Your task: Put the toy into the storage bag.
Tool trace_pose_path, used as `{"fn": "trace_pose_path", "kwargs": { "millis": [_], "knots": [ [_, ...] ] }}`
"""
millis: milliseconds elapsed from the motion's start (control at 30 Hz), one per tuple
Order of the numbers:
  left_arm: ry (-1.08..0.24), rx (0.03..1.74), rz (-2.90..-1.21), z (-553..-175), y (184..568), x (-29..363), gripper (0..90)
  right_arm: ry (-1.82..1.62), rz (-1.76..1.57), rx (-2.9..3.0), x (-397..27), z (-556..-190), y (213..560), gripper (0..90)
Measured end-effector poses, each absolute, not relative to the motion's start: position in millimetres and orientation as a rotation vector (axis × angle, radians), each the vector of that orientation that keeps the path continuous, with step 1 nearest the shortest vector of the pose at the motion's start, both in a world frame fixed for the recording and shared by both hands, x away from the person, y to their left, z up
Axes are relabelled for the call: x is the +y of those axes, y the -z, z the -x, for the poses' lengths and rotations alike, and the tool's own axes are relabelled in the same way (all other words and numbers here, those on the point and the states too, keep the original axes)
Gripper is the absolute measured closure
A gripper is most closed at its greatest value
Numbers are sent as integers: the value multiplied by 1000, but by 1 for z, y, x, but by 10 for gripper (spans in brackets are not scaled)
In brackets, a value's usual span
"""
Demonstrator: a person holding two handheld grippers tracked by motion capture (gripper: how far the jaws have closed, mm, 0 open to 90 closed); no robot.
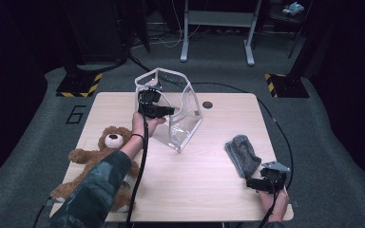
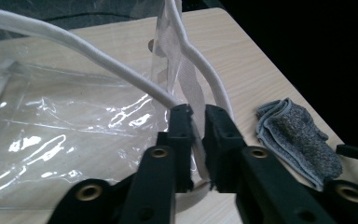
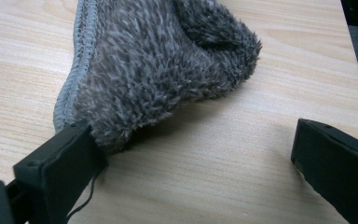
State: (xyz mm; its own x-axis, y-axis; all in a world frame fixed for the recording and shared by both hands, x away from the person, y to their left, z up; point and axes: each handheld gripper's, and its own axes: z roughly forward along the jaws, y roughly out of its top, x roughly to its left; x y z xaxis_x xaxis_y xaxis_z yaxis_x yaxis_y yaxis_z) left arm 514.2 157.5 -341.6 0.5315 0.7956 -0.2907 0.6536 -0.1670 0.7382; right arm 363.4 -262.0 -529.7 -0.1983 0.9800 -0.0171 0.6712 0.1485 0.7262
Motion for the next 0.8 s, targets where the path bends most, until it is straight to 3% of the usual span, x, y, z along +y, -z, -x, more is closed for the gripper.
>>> {"fn": "trace_pose_path", "kwargs": {
  "millis": [133,233,500,667,767,800],
  "knots": [
    [-276,1232,-1866,-521,339,168,522,-817,-1570,1935,-262,-363,530,16],
    [-319,1265,-1864,-528,341,176,433,-817,-1571,1935,-262,-363,530,16],
    [-310,1315,-1793,-543,343,172,386,-817,-1571,1935,-262,-363,530,16],
    [-375,1322,-1870,-550,342,160,391,-819,-1571,1936,-262,-363,530,16],
    [-327,1355,-1877,-553,351,160,465,-818,-1571,1935,-262,-363,530,17],
    [-309,1352,-1876,-552,353,160,539,-820,-1567,1935,-262,-363,530,17]
  ]
}}
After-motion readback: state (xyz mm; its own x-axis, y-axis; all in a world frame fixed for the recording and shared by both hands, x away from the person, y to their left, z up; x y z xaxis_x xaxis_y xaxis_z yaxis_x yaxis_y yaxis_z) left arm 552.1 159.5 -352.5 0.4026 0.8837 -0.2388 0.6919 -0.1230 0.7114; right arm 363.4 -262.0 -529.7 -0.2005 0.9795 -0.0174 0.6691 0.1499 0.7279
